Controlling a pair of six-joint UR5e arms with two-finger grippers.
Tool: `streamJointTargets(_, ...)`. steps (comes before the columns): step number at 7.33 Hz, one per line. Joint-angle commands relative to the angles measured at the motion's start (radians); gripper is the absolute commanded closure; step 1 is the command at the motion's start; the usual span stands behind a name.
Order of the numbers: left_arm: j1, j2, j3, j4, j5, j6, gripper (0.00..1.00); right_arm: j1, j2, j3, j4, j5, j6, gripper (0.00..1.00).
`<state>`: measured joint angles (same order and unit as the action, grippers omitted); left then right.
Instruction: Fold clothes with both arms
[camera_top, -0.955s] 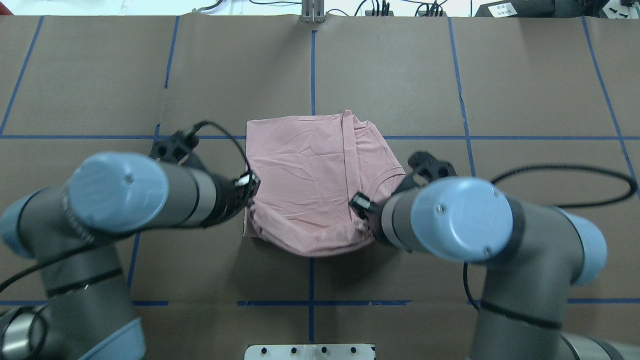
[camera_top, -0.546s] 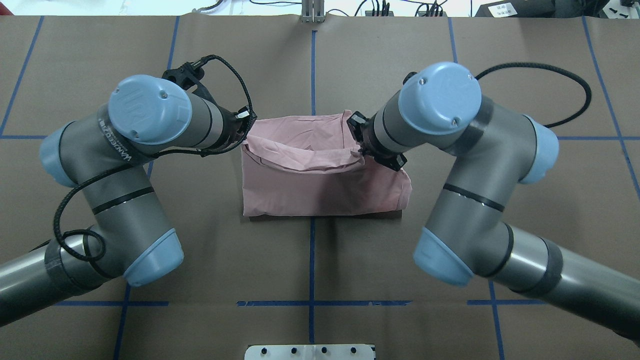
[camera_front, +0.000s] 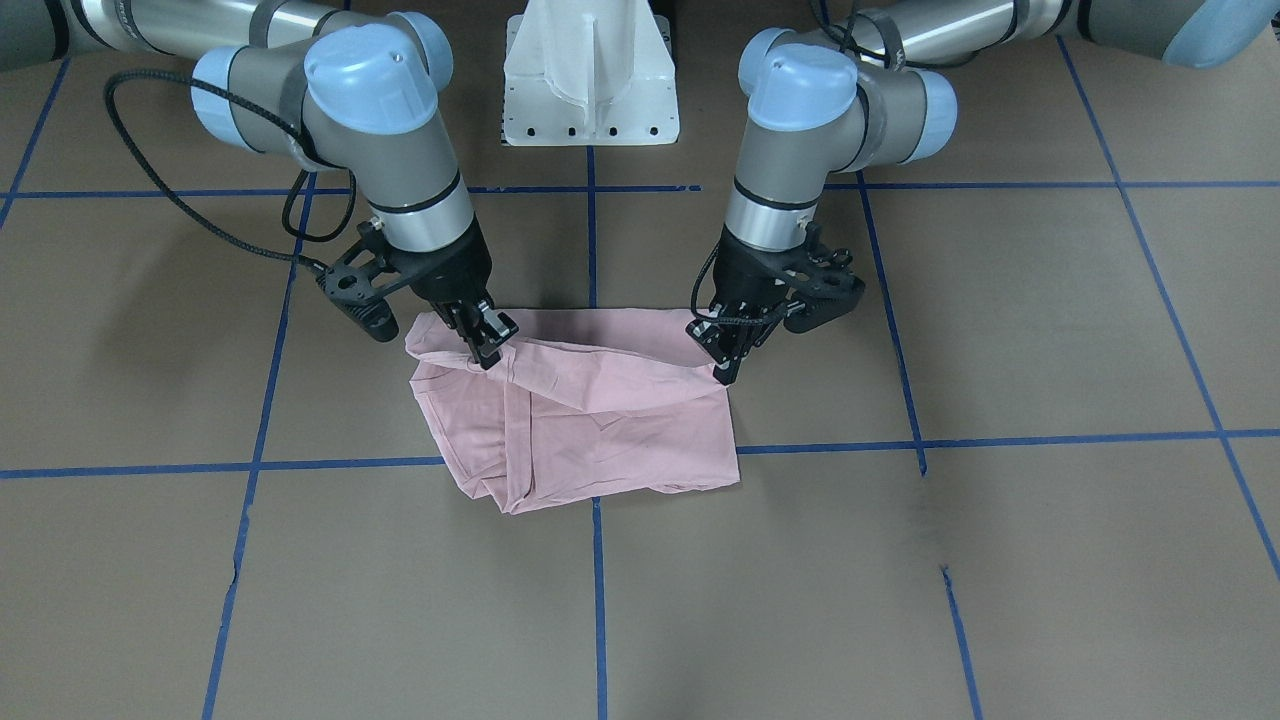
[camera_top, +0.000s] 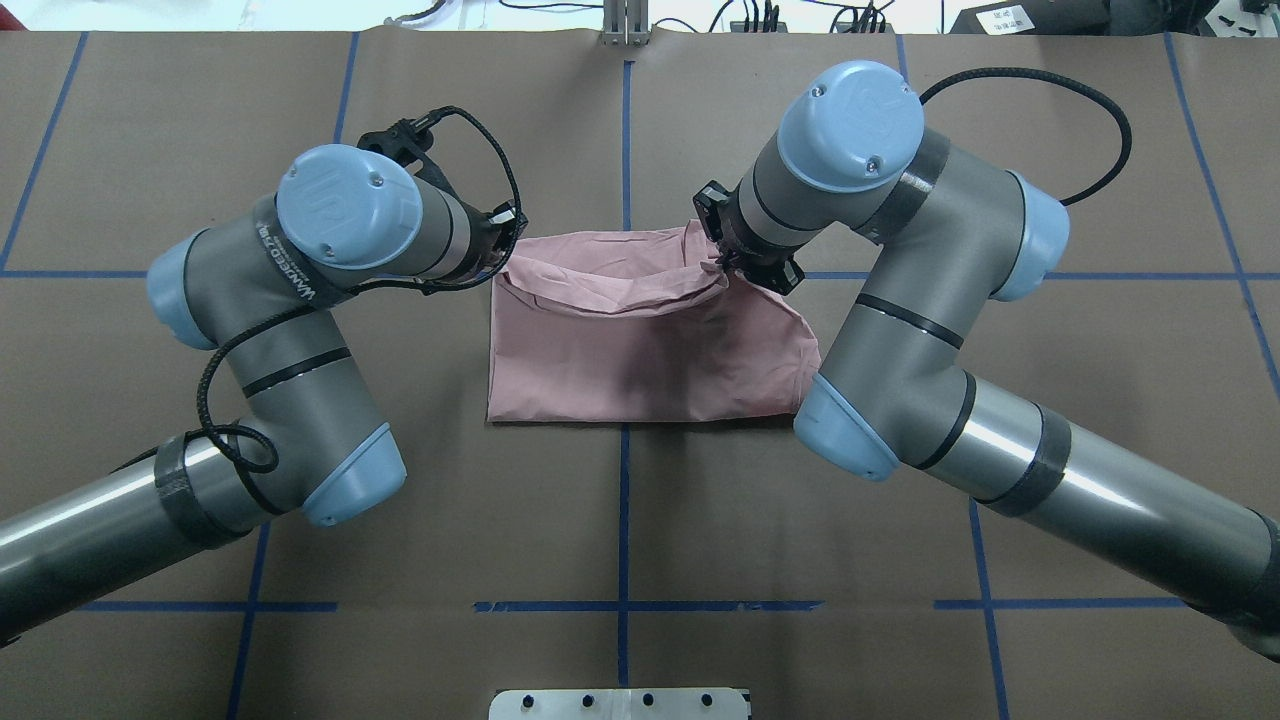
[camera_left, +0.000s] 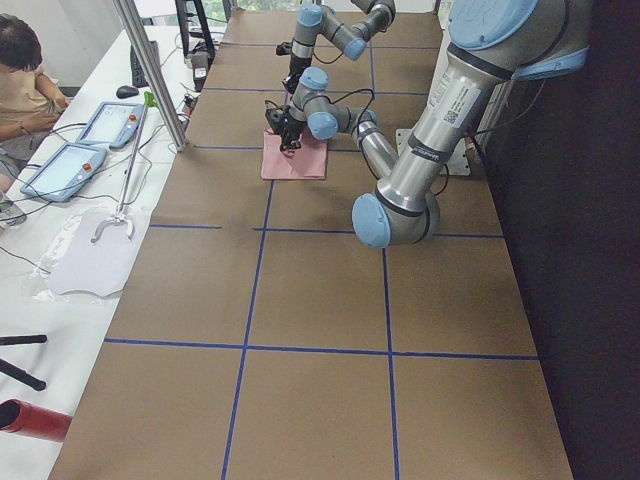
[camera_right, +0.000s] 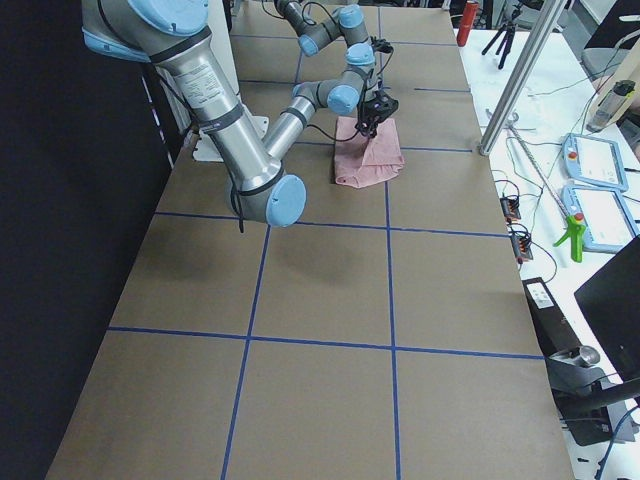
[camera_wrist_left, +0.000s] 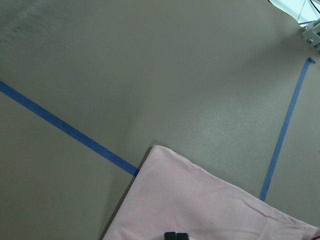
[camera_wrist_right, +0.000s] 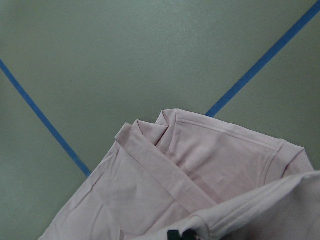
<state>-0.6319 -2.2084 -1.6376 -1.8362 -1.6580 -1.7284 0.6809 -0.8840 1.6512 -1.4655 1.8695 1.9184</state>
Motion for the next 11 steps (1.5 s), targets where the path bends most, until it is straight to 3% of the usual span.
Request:
streamJointTargets(1,-0.008,-0.033,0.184,-0.151,0.059,0.116,0.92,0.031,0.092,-0.313,0.226,0.046,-0.06,0.99)
streamJointTargets(2,-0.047,-0.031,0.308,-0.308,0.102,0.183,0.71,0.07,0.149,-0.528,0.399,0.046,-0.135,0.33)
streamJointTargets(3,-0.093,0.001,0.326,-0.398,0.101,0.281,0.4,0.157,0.17,-0.583,0.402,0.106,-0.259,0.0)
streamJointTargets(4,-0.094,0.019,0.314,-0.431,0.096,0.299,0.0,0.204,0.175,-0.573,0.39,0.152,-0.401,0.0)
streamJointTargets(6,-0.1,0.022,0.279,-0.434,0.087,0.32,0.0,0.247,0.127,-0.533,0.375,0.184,-0.436,0.0)
streamJointTargets(7,-0.136,0.03,0.275,-0.437,0.037,0.401,0.0,0.291,0.052,-0.477,0.375,0.239,-0.526,0.0)
streamJointTargets(9,-0.314,0.149,0.243,-0.44,-0.226,0.806,0.0,0.412,-0.065,-0.433,0.372,0.325,-0.78,0.0)
streamJointTargets(11,-0.508,0.263,0.246,-0.42,-0.376,1.213,0.0,0.556,-0.192,-0.435,0.35,0.419,-1.149,0.0)
